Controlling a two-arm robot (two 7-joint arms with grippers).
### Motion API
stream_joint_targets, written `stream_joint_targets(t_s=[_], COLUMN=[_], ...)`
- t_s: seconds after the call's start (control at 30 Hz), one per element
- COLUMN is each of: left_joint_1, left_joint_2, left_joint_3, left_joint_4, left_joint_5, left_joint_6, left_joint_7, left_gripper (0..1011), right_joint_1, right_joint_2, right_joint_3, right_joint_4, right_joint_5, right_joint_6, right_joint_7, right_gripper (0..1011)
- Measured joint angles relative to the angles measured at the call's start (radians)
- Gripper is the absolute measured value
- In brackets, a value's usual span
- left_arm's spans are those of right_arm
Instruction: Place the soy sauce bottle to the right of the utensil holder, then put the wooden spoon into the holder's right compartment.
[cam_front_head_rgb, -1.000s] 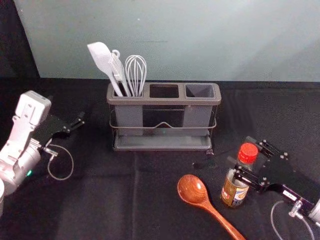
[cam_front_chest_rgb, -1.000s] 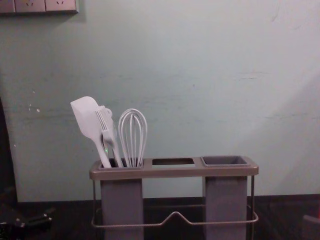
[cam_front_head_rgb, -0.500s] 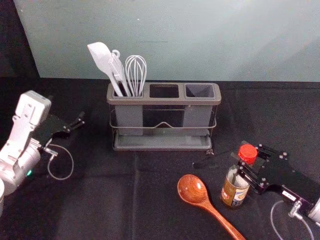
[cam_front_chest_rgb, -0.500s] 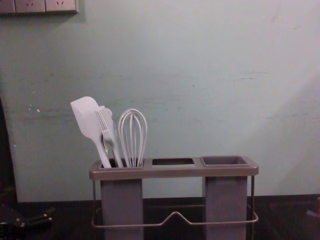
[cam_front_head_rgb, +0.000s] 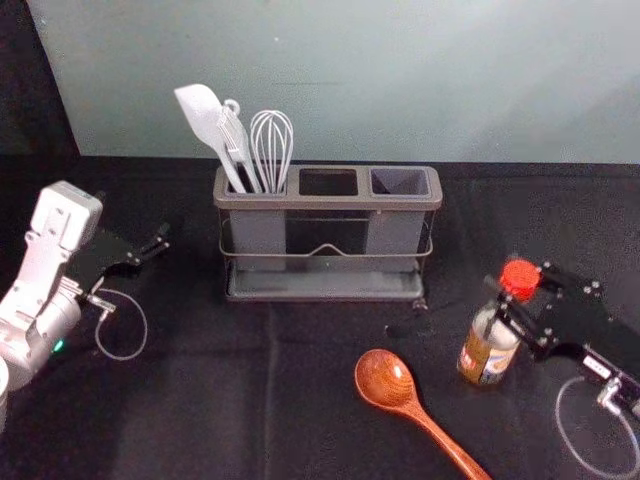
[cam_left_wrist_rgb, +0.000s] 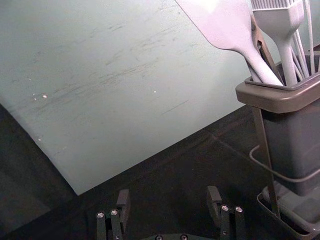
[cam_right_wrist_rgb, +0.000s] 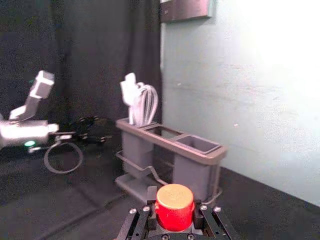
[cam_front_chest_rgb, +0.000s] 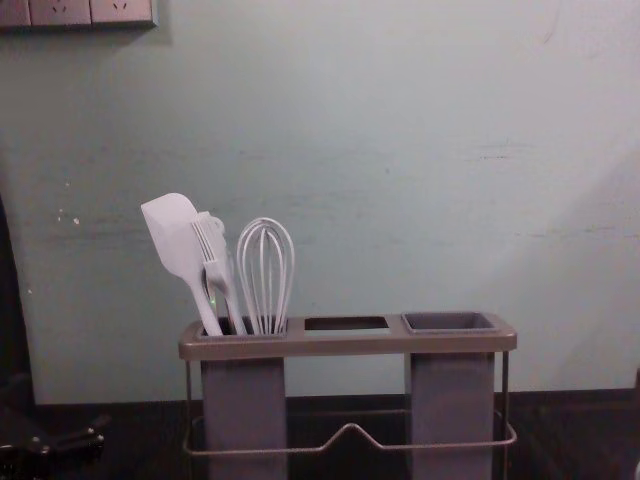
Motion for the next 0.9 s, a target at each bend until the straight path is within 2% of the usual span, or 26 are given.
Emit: stream_joint_targets(t_s=[0.13, 0.3, 0.63, 0.9], left_joint_1=[0.000, 0.000, 0.000, 0.000], left_joint_2=[0.000, 0.000, 0.000, 0.000], left_joint_3=[0.000, 0.000, 0.000, 0.000], left_joint_4=[0.000, 0.000, 0.000, 0.000], left_joint_5=[0.000, 0.000, 0.000, 0.000], left_joint_6=[0.000, 0.000, 0.000, 0.000], left_joint_7=[0.000, 0.000, 0.000, 0.000], left_gripper=[1005, 1005, 1005, 1005], right_joint_1=[0.019, 0.072, 0.192, 0.269], right_joint_2=[-0.028, -0.071, -0.153, -0.219], right_joint_3=[0.007, 0.005, -0.022, -0.034], right_joint_4=[0.024, 0.075, 0.191, 0.289], right_joint_5=[-0.008, -0.021, -0.065, -0.070], right_joint_6=[-0.008, -0.018, -0.001, -0.002], right_joint_7=[-0.022, -0.037, -0.079, -0.095], right_gripper=[381, 381, 381, 381])
